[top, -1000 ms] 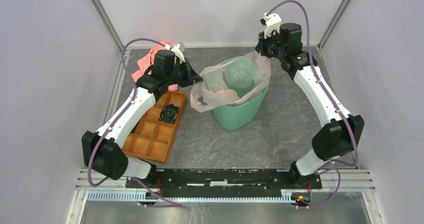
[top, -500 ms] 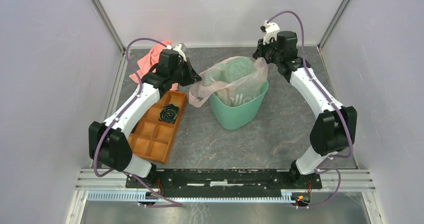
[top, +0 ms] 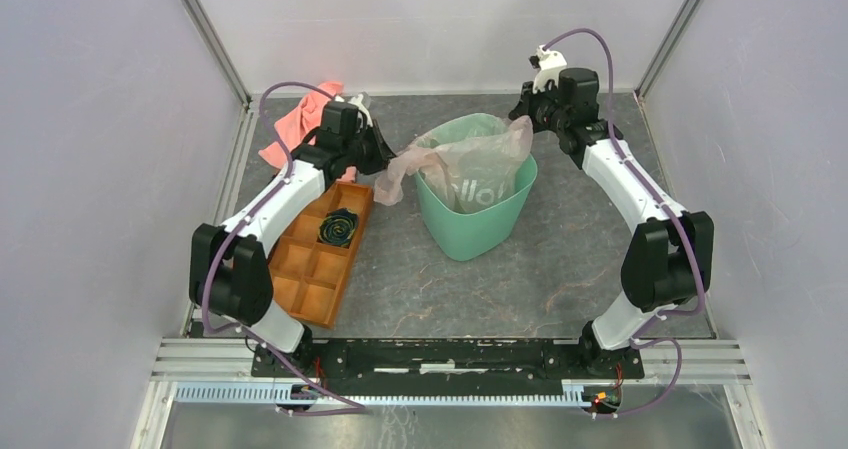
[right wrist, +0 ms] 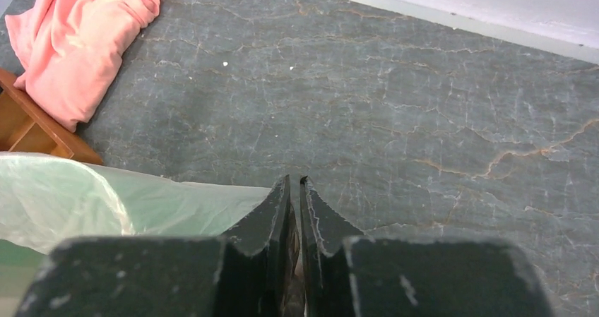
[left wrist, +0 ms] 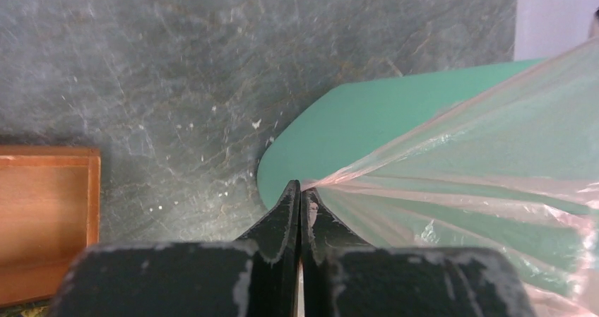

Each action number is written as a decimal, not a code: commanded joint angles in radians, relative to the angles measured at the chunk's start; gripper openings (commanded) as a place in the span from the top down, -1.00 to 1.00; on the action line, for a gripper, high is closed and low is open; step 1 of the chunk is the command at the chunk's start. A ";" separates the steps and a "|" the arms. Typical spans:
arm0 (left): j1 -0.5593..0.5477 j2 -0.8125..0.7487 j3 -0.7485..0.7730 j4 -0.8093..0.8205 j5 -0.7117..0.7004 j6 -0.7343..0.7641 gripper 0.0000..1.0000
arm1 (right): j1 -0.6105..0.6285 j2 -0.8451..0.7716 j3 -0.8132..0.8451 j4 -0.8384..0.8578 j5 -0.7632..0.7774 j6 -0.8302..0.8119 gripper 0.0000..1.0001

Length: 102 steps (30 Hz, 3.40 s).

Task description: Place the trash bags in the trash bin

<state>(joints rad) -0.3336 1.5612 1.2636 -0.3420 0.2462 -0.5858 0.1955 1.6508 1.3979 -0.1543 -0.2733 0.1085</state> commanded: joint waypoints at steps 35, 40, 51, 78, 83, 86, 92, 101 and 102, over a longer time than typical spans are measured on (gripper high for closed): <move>0.033 -0.728 -0.264 -0.027 0.069 -0.258 -0.98 | -0.009 -0.430 0.195 -0.500 0.183 -0.062 -0.96; 0.033 -0.595 -0.149 -0.044 0.044 -0.195 -1.00 | -0.009 -0.400 0.141 -0.344 0.165 -0.026 -0.80; 0.027 -0.429 -0.094 0.162 0.264 -0.286 -0.90 | -0.004 -0.589 -0.181 -0.014 -0.379 0.133 -0.44; -0.179 -0.383 -0.129 0.132 -0.009 -0.268 -0.19 | 0.455 -0.846 -0.603 -0.100 -0.431 0.077 0.06; -0.179 -0.423 -0.191 0.143 0.002 -0.260 0.42 | 0.510 -0.815 -0.645 -0.111 -0.387 0.055 -0.08; -0.179 -0.437 -0.218 0.156 0.026 -0.265 0.74 | 0.544 -0.789 -0.647 -0.133 -0.356 0.022 -0.18; -0.180 -0.470 -0.271 0.132 -0.017 -0.232 0.96 | 0.560 -0.824 -0.635 -0.190 -0.219 0.014 -0.42; -0.177 -0.449 -0.366 0.142 -0.085 -0.190 0.96 | 0.561 -0.964 -0.418 -0.304 0.131 0.077 -0.74; -0.177 -0.447 -0.372 0.147 -0.086 -0.188 0.96 | 0.560 -0.973 -0.396 -0.300 0.163 0.089 -0.77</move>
<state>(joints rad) -0.5121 1.1080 0.9165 -0.2295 0.1951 -0.8314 0.7528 0.7315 0.8726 -0.4641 -0.2962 0.1562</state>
